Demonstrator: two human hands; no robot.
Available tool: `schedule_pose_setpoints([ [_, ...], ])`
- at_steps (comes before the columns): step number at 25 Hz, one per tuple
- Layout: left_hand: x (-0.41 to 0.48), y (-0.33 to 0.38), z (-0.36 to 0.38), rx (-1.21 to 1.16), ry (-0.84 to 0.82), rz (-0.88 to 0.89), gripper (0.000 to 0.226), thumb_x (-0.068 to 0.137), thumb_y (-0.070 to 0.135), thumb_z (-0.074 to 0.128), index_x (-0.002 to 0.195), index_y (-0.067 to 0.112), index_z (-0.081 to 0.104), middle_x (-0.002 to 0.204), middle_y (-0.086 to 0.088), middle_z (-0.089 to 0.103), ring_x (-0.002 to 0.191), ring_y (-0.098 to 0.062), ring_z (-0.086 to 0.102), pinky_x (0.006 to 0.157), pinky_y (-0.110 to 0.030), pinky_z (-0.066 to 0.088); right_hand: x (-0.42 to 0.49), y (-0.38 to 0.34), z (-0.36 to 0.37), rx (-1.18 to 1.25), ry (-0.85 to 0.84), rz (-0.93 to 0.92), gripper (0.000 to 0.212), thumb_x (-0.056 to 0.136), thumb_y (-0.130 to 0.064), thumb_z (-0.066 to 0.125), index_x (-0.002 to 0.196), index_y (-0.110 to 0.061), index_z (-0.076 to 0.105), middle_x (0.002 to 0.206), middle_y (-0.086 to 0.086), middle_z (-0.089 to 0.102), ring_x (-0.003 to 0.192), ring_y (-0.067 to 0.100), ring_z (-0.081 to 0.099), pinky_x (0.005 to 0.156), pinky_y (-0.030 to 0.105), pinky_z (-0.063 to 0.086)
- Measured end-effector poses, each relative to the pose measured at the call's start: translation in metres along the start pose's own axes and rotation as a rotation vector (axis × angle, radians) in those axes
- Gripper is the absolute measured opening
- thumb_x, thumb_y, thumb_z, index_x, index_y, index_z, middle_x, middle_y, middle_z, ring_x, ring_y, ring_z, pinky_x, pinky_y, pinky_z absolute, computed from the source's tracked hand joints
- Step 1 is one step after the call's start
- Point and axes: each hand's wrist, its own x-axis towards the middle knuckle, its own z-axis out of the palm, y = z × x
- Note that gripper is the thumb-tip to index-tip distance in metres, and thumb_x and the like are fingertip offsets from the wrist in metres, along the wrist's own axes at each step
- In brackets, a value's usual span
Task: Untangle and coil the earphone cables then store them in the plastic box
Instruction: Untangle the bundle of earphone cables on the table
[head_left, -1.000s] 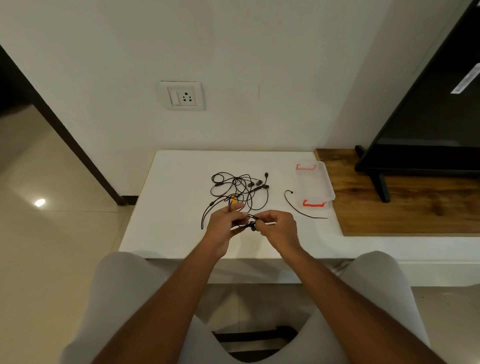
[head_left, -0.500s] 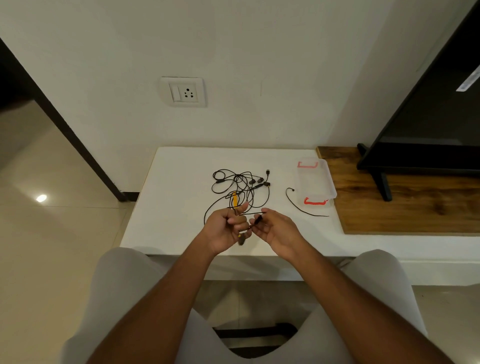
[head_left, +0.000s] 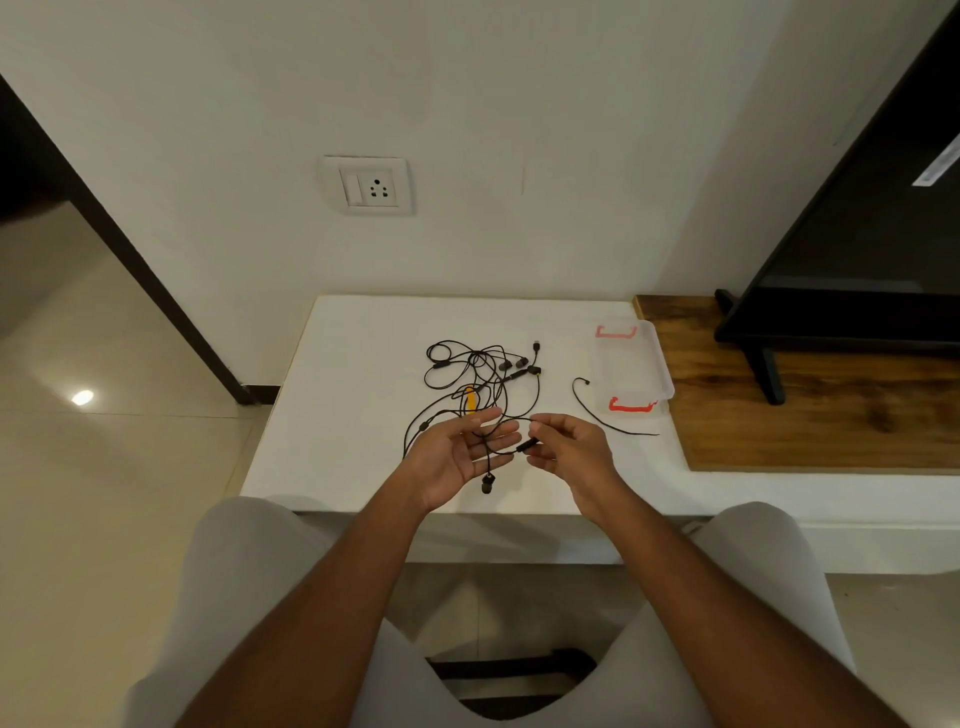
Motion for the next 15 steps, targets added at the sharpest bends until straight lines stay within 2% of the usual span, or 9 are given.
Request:
schedule_pose_setpoints([
  [5, 0.002, -0.003, 0.000, 0.147, 0.101, 0.053, 0.024, 0.095, -0.004, 0.050, 0.116, -0.002, 0.062, 0.113, -0.022, 0.069, 0.102, -0.034, 0.069, 0.090, -0.041, 0.056, 0.000, -0.007, -0.001, 0.220, -0.026, 0.066, 0.010, 0.095, -0.007, 0.060, 0.103, -0.004, 0.065, 0.084, 0.011, 0.063, 0.081, 0.028, 0.069, 0.076, 0.038, 0.059],
  [8, 0.000, -0.004, 0.002, 0.235, 0.171, 0.101, 0.019, 0.093, -0.005, 0.055, 0.109, -0.001, 0.065, 0.105, -0.018, 0.070, 0.086, -0.024, 0.072, 0.073, -0.028, 0.058, -0.002, -0.010, -0.001, 0.308, -0.049, 0.087, 0.009, 0.095, -0.006, 0.058, 0.103, -0.003, 0.062, 0.081, 0.011, 0.059, 0.075, 0.031, 0.071, 0.068, 0.036, 0.061],
  [11, -0.002, -0.002, 0.004, 0.310, 0.107, 0.066, 0.022, 0.093, -0.005, 0.055, 0.112, 0.000, 0.065, 0.100, -0.015, 0.072, 0.078, -0.020, 0.072, 0.064, -0.023, 0.055, -0.004, -0.012, 0.000, 0.340, -0.040, 0.095, 0.007, 0.095, -0.008, 0.059, 0.100, -0.003, 0.062, 0.080, 0.011, 0.059, 0.068, 0.027, 0.071, 0.061, 0.032, 0.060],
  [13, -0.006, 0.001, 0.005, 0.476, 0.088, -0.024, 0.017, 0.094, 0.003, 0.057, 0.108, 0.000, 0.068, 0.094, -0.014, 0.074, 0.075, -0.021, 0.072, 0.063, -0.023, 0.054, -0.003, -0.011, 0.001, 0.335, -0.019, 0.090, 0.007, 0.095, -0.009, 0.060, 0.099, -0.004, 0.062, 0.081, 0.011, 0.060, 0.066, 0.026, 0.071, 0.061, 0.032, 0.060],
  [15, -0.010, 0.007, 0.007, 0.761, 0.116, -0.109, 0.023, 0.096, 0.020, 0.059, 0.094, 0.002, 0.073, 0.075, -0.011, 0.073, 0.062, -0.020, 0.068, 0.063, -0.027, 0.055, -0.002, -0.009, 0.000, 0.275, 0.021, 0.058, 0.007, 0.094, -0.010, 0.062, 0.100, -0.006, 0.064, 0.083, 0.011, 0.061, 0.065, 0.025, 0.068, 0.062, 0.034, 0.060],
])
